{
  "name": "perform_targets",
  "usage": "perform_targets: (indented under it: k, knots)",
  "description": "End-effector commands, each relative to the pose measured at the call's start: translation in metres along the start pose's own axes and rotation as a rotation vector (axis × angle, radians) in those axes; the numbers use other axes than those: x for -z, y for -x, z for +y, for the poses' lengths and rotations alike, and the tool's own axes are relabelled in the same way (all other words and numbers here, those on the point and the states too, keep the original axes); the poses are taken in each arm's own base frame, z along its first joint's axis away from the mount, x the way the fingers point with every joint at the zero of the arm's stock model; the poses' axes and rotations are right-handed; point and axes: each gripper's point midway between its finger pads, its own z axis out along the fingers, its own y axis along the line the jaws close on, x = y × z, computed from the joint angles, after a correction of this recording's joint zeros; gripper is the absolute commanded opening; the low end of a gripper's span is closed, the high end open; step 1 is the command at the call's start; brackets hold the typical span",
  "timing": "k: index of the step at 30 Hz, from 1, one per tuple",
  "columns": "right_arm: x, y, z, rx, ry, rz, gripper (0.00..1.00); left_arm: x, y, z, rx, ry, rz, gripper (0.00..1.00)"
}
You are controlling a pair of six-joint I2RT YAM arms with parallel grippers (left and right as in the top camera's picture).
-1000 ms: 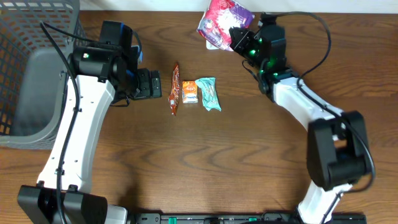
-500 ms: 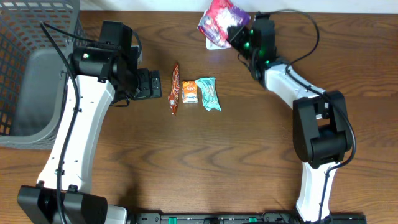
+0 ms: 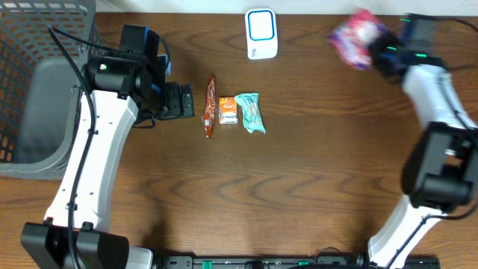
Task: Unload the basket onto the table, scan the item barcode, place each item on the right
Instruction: 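Carry the box right and release it at the table's right edge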
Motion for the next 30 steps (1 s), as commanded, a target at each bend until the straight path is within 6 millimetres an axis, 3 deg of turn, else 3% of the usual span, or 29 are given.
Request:
perform_targets:
  k: [1, 4, 6, 10, 11, 13, 19, 22, 26, 30]
  knots:
    - [0.03, 0.048, -0.054, -0.113, -0.109, -0.058, 0.01, -0.002, -0.001, 0.002, 0.006, 0.011, 0.006, 0.98]
    - [0.045, 0.072, -0.1, -0.195, -0.199, -0.092, 0.01, -0.002, -0.001, 0.002, 0.006, 0.011, 0.006, 0.98]
    - [0.052, 0.087, -0.121, -0.205, -0.221, -0.113, 0.17, -0.002, -0.001, 0.002, 0.006, 0.011, 0.006, 0.98]
    - [0.058, 0.097, -0.14, -0.225, -0.23, -0.111, 0.66, -0.002, -0.001, 0.002, 0.006, 0.011, 0.006, 0.98]
    - [0.058, 0.097, -0.143, -0.229, -0.234, -0.108, 0.73, -0.002, -0.001, 0.002, 0.006, 0.011, 0.006, 0.98]
    - [0.057, 0.094, -0.143, -0.228, -0.23, -0.094, 0.78, -0.002, -0.001, 0.002, 0.006, 0.011, 0.006, 0.98]
    - [0.057, 0.08, -0.103, -0.125, -0.055, 0.01, 0.77, -0.002, -0.001, 0.002, 0.006, 0.011, 0.006, 0.98]
    - [0.075, 0.08, -0.079, -0.084, 0.008, 0.005, 0.76, -0.002, -0.001, 0.002, 0.006, 0.011, 0.006, 0.98]
    - [0.114, 0.08, -0.036, 0.065, 0.08, -0.053, 0.77, -0.002, -0.001, 0.002, 0.006, 0.011, 0.006, 0.98]
    - [0.146, 0.053, 0.016, 0.329, 0.211, -0.034, 0.79, -0.002, -0.001, 0.002, 0.006, 0.011, 0.006, 0.98]
